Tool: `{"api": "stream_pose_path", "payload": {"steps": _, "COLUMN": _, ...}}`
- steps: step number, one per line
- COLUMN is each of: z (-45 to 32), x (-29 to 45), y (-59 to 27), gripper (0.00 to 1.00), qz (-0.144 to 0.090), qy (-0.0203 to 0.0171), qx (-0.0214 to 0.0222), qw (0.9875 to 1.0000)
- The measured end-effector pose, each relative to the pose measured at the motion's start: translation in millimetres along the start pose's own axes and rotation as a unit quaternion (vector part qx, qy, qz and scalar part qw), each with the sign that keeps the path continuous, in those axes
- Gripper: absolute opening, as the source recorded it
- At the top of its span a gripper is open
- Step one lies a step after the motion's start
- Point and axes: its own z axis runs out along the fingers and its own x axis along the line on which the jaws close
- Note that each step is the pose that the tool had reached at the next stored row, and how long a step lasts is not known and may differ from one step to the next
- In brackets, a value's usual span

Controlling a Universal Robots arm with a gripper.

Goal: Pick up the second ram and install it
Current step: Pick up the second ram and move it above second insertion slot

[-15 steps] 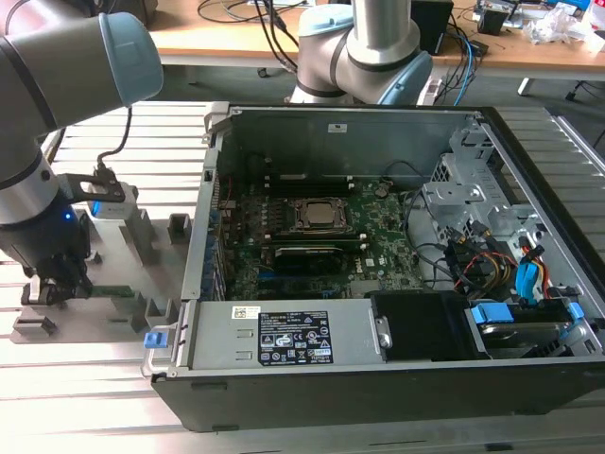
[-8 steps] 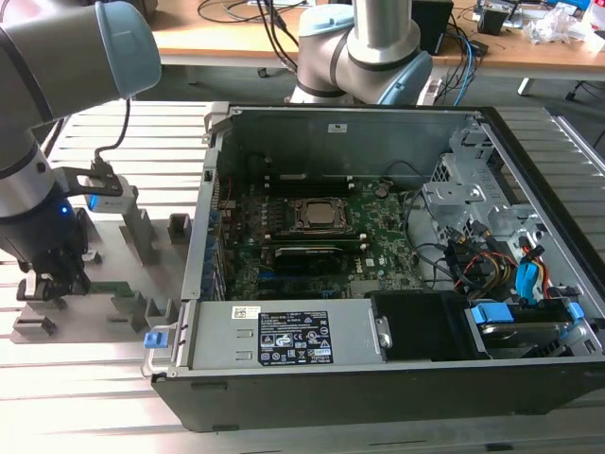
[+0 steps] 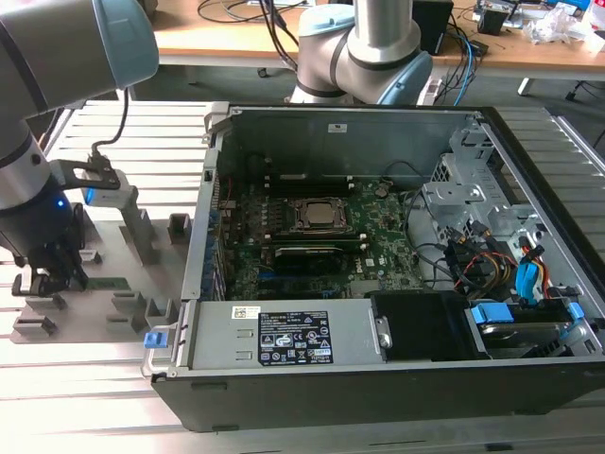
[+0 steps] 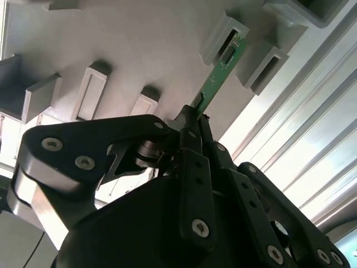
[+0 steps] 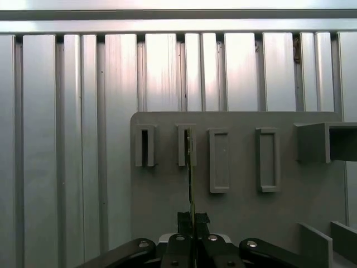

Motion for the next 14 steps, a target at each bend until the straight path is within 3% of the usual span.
{"api": "stream_pose_path", "payload": {"steps": 14, "z": -20.7, "x": -1.0, "y": 0.9, "gripper": 0.14, "qz": 0.0, "qy": 0.0, "qx": 0.0, "qw": 1.0}}
